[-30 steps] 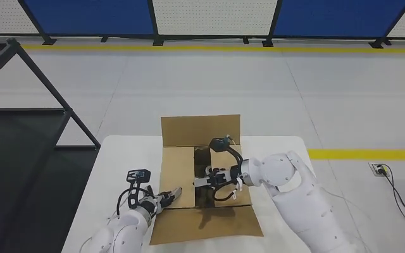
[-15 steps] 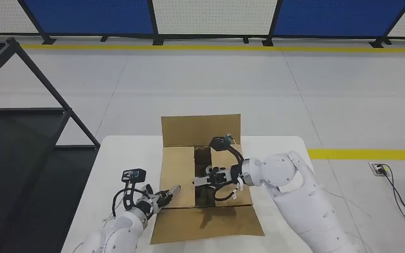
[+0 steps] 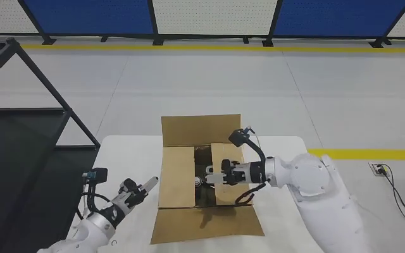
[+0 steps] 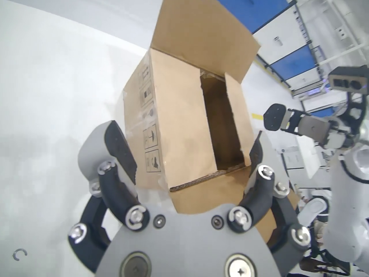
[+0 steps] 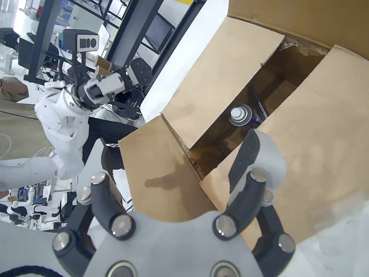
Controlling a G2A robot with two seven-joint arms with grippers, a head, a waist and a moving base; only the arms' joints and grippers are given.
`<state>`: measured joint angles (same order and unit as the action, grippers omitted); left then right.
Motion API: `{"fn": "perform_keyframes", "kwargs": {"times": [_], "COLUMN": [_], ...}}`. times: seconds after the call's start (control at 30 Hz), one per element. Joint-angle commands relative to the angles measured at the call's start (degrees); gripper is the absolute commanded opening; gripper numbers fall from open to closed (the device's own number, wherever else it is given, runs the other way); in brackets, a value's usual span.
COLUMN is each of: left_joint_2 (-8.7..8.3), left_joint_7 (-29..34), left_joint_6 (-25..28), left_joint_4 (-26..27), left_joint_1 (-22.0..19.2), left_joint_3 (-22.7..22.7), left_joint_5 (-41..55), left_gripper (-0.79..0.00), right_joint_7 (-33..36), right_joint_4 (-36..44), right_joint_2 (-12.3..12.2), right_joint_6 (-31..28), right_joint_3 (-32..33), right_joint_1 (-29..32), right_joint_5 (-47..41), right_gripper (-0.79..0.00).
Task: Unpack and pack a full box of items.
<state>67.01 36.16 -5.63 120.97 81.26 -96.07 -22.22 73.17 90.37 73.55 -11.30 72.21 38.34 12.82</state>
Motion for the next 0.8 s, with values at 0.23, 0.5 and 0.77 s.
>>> {"fn": "perform_keyframes", "kwargs": {"times": [0.23, 0.5, 0.77], "left_joint_2": [-0.05, -0.03, -0.82], "left_joint_7": [-0.12, -0.52, 4.80], "left_joint_6": [2.81, 2.52, 1.37], "left_joint_4": [0.01, -0.69, -13.81], "left_joint_1": [1.84, 1.62, -15.66], "left_joint_3": [-3.79, -3.53, 0.65], "left_joint_5": [6.02, 6.04, 3.17], "left_gripper": [0.000, 0.000, 0.000], "right_joint_7": [3.22, 2.30, 4.19], "right_joint_4": [4.22, 4.89, 13.04], "right_joint_2": [-1.26, -1.26, -2.90], "right_joint_6": [0.79, 0.55, -2.70], "right_joint_3": [3.03, 3.01, 7.21], "right_joint_1": [2.43, 2.72, 8.76], "right_joint_5": [2.33, 2.12, -0.90], "right_gripper": [0.000, 0.000, 0.000]}}
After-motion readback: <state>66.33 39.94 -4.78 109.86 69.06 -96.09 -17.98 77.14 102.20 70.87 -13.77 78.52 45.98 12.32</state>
